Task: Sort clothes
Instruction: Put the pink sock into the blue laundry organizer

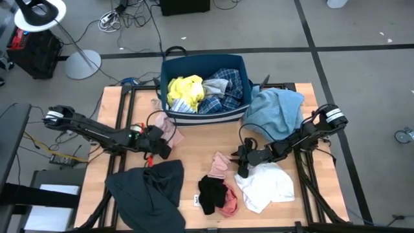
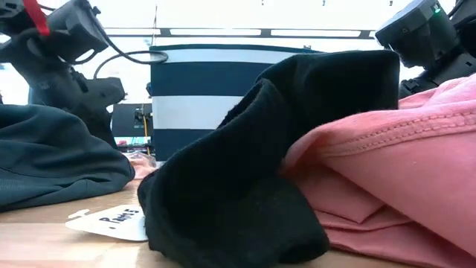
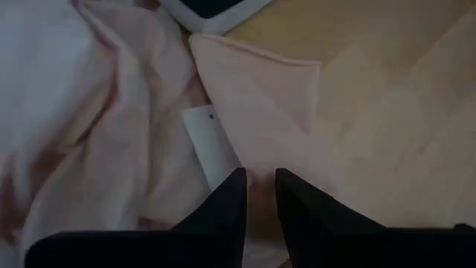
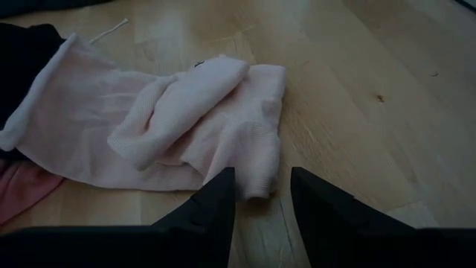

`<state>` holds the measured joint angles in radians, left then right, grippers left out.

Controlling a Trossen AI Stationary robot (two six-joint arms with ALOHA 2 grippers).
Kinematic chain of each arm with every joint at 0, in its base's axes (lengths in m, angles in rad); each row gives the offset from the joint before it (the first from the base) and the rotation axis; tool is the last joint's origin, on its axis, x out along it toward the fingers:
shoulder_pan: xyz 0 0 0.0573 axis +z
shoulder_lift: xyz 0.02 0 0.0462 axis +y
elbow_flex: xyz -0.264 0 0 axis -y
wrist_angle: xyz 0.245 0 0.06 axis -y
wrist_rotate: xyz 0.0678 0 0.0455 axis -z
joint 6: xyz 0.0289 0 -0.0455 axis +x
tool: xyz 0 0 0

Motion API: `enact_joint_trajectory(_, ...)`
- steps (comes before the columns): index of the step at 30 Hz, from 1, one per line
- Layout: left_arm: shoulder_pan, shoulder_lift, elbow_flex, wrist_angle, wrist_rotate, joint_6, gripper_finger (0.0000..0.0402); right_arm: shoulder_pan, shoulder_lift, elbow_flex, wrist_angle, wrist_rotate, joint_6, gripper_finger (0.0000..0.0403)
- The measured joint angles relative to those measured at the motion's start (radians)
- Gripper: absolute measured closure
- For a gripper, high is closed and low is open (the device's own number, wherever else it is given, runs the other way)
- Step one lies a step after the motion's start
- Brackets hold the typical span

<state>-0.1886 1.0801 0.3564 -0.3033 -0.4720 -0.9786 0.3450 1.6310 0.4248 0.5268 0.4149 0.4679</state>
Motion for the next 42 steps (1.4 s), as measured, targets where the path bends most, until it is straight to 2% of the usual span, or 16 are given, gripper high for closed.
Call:
enact_joint_trajectory(3,0.0,0.036,-0.002,0.016,0.025,0.0,0.0338,-0.003,0.0,0.0,0.002,0.0,0.0,0.027)
enact_joint_trajectory(7,0.0,0.064,-0.002,0.08,0.125,0.015,0.0392,-0.003,0.0,0.0,0.002,0.001,0.0,0.027)
enact_joint_trajectory(11,-0.009,0.058,0.03,0.105,0.164,0.048,0.0399,-0.003,0.0,0.0,0.002,0.001,0.002,0.027)
enact_joint_trajectory(19,-0.017,0.038,0.282,0.053,0.175,0.268,0.04,-0.003,0.0,0.0,0.002,0.001,0.003,0.027)
enact_joint_trajectory(23,-0.016,0.038,0.45,-0.092,0.157,0.36,0.0401,-0.003,0.0,0.0,0.002,0.001,0.004,0.027)
enact_joint_trajectory(27,-0.016,0.038,0.559,-0.224,0.102,0.385,0.0401,-0.003,0.0,0.0,0.002,0.001,0.004,0.027)
enact_joint_trajectory(32,-0.017,0.041,0.573,-0.238,0.125,0.426,0.0395,-0.003,0.0,0.0,0.001,0.005,0.002,0.027)
enact_joint_trajectory(35,-0.017,0.058,0.56,-0.233,0.146,0.387,0.0382,-0.003,0.0,0.0,0.001,0.005,0.001,0.027)
enact_joint_trajectory(42,-0.017,0.096,0.451,-0.214,0.148,0.284,0.0314,-0.005,0.0,0.0,0.001,0.004,0.001,0.027)
